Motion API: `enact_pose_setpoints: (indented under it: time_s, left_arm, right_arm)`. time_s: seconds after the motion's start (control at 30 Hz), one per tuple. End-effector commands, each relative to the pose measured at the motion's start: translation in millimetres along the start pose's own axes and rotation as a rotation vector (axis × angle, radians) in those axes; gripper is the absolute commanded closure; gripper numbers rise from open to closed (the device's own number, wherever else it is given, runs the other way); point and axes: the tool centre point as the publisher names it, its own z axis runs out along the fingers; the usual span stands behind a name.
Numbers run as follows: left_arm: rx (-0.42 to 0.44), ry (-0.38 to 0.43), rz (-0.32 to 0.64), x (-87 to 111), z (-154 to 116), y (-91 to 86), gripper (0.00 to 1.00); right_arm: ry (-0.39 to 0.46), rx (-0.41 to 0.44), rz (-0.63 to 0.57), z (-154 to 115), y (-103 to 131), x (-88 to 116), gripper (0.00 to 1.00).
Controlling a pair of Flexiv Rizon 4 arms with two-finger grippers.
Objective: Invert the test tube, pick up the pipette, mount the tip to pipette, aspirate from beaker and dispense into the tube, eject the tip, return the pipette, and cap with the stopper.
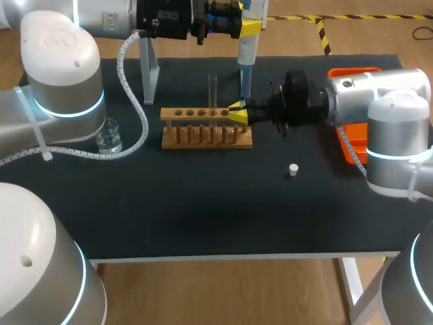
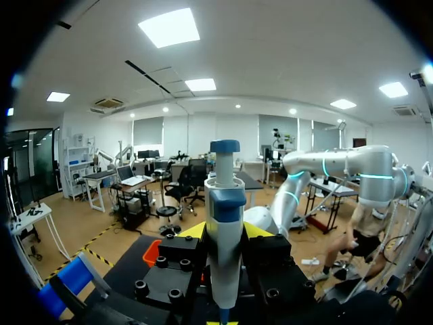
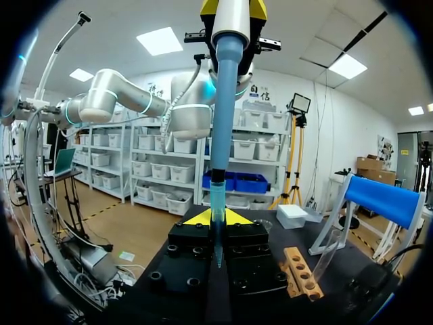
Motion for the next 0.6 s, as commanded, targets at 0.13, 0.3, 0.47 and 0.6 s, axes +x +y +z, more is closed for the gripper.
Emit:
enact_pose_setpoints:
  time_s: [0.13, 0.3, 0.47, 0.6]
  left_arm:
    - [-0.002, 0.003, -0.001, -0.7, -0.2, -0.6, 1.00]
    - [-0.002, 0.003, -0.001, -0.7, -0.2, -0.6, 1.00]
    - [-0.002, 0.003, -0.001, -0.7, -0.2, -0.6, 1.00]
    - [-0.002, 0.003, -0.001, -0.7, -0.2, -0.6, 1.00]
  right_arm:
    - [-0.005, -0.003, -0.002, 0.3, 1.9, 0.3, 1.00]
    - [-0.009, -0.009, -0.003, 0.9, 3.5, -0.3, 1.00]
    - [-0.016, -0.023, -0.004, 2.1, 5.4, 0.1, 1.00]
    - [-0.024, -0.035, 0.000, 3.5, 6.2, 1.0, 1.00]
